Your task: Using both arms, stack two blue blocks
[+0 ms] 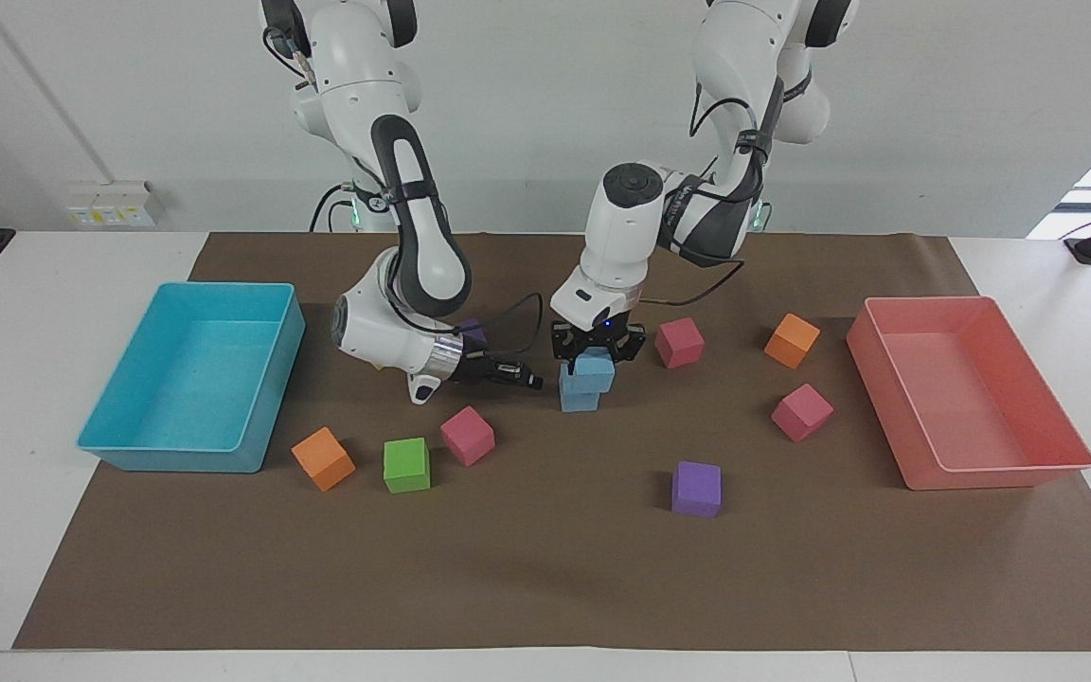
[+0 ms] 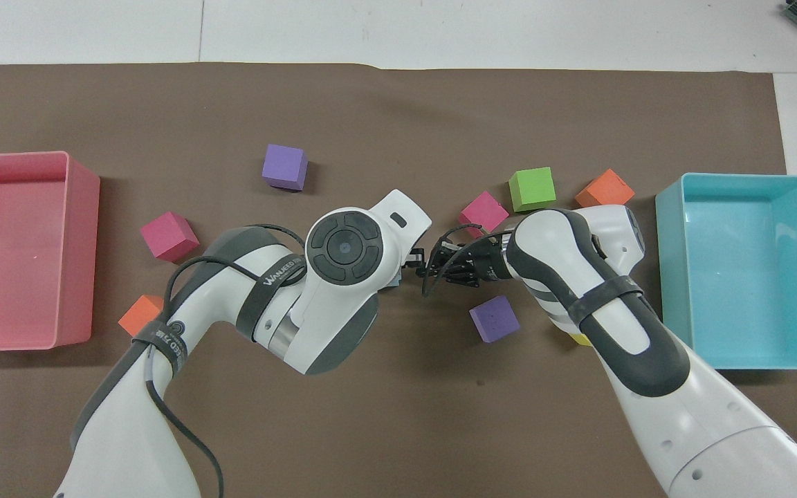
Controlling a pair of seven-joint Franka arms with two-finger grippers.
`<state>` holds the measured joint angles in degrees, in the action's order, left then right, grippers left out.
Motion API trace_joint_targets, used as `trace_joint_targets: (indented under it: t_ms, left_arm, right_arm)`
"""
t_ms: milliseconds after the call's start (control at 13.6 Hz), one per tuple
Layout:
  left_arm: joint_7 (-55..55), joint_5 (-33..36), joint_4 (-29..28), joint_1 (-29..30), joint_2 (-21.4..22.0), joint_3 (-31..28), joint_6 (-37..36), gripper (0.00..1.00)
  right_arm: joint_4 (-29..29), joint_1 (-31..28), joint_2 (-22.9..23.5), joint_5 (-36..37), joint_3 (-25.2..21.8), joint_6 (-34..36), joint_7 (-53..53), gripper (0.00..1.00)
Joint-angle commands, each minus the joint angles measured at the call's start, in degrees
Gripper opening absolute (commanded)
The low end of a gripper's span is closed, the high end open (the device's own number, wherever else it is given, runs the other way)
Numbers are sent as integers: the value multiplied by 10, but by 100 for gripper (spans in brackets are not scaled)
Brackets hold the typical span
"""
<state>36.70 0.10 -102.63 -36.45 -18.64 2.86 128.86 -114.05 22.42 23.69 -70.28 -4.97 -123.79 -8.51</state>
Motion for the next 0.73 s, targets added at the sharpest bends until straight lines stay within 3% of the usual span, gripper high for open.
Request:
trace_joint_targets:
  t_ms: [0,660]
  left_arm:
    - [13,15,-2,-8,-3,-9,8,0]
    - [9,20,-14,-12,-3,-9,5,0]
  right_arm:
    - [-14,1,-14,11,2,-12,-12,0]
    - [-14,1,-14,11,2,-12,-11,0]
